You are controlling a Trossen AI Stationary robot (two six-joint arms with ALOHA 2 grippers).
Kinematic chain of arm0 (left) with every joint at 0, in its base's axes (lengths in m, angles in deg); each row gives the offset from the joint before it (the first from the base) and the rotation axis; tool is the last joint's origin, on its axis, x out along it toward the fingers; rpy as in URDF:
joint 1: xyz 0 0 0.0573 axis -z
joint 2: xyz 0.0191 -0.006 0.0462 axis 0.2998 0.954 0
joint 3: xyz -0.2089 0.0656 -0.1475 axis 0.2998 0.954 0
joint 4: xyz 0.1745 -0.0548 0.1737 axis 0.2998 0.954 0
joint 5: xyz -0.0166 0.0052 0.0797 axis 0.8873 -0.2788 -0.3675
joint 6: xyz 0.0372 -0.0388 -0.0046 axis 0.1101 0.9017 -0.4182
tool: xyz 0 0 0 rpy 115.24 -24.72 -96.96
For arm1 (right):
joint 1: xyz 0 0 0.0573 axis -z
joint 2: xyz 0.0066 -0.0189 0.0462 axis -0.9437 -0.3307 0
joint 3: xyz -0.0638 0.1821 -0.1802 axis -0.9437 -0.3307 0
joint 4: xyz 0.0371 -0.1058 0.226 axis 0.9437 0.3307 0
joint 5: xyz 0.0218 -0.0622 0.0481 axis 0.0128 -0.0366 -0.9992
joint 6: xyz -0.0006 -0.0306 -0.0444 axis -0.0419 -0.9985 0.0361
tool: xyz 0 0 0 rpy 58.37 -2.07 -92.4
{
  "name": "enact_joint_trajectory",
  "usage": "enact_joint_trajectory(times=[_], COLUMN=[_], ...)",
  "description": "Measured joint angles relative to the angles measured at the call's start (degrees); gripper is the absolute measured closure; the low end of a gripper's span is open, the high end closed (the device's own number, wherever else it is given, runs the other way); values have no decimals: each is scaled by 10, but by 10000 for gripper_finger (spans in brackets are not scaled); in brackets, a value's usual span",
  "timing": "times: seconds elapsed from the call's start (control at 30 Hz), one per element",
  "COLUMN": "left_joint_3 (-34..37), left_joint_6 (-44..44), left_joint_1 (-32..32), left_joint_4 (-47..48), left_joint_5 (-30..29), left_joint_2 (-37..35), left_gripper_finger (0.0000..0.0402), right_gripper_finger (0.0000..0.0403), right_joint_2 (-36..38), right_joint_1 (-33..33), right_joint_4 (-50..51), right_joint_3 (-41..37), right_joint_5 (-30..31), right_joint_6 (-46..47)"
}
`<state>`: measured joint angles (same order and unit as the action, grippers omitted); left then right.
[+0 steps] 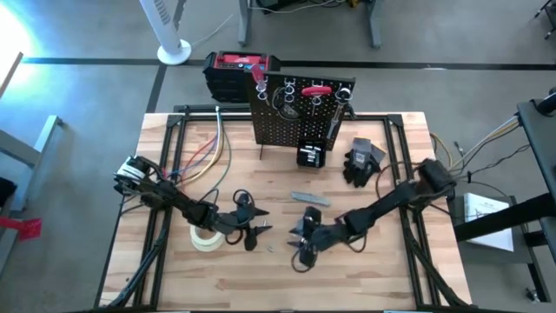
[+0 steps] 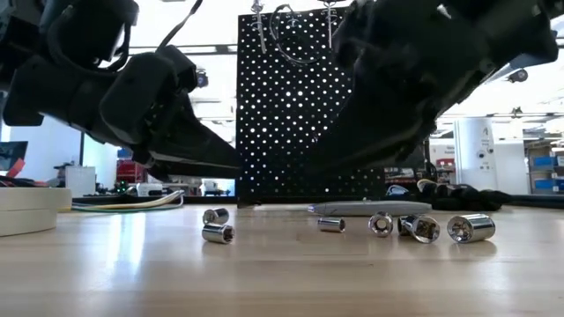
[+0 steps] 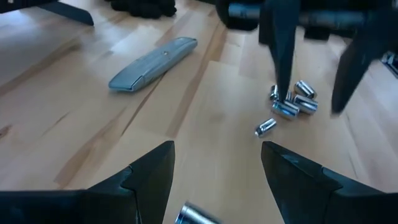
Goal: Hang tools onto peg board
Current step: Put the socket into the black bin on the peg board
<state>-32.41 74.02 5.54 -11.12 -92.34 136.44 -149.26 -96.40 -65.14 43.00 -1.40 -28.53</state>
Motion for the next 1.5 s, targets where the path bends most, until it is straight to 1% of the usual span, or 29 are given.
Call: enact_joint_trajectory(times=[0.07,0.13,0.23,0.3,0.37,0.53,0.63,0.7,0.8,0.87,1.03,1.2,1.23,1.3,1.37,1.5], left_joint_3=[-5,-11,-20,-26,-33,-43,-46,-48,-48,-48,-49,-49,-49,-49,-48,-48], left_joint_6=[-3,-3,-4,-4,-4,-4,-4,-4,-4,-4,-4,-4,-4,-4,-4,-3], left_joint_1=[0,0,0,1,1,1,1,1,1,1,1,1,1,1,1,1], left_joint_4=[1,8,25,44,62,85,93,96,98,98,101,101,101,101,102,123], left_joint_5=[0,0,1,1,1,1,1,1,1,1,1,1,1,1,1,6], left_joint_2=[0,0,0,0,0,0,0,0,0,0,0,0,0,0,0,0], left_gripper_finger=[170,170,170,170,170,170,170,170,170,170,170,170,170,170,170,170], right_gripper_finger=[231,231,231,231,231,242,269,303,372,393,369,375,375,373,362,324], right_joint_2=[-23,-41,-61,-71,-73,-75,-68,-66,-64,-64,-64,-58,-53,-44,-37,-39], right_joint_1=[-2,-2,-2,-2,-3,-11,-12,-12,-14,-15,-14,-14,-14,-14,-14,-4], right_joint_4=[34,91,218,278,309,315,321,324,333,333,342,342,341,335,323,246], right_joint_3=[24,52,91,113,126,136,132,127,123,123,132,136,136,136,136,136], right_joint_5=[20,45,85,88,77,63,43,36,36,39,38,33,37,66,92,95], right_joint_6=[13,33,88,117,127,126,139,150,159,153,135,107,105,108,108,103])
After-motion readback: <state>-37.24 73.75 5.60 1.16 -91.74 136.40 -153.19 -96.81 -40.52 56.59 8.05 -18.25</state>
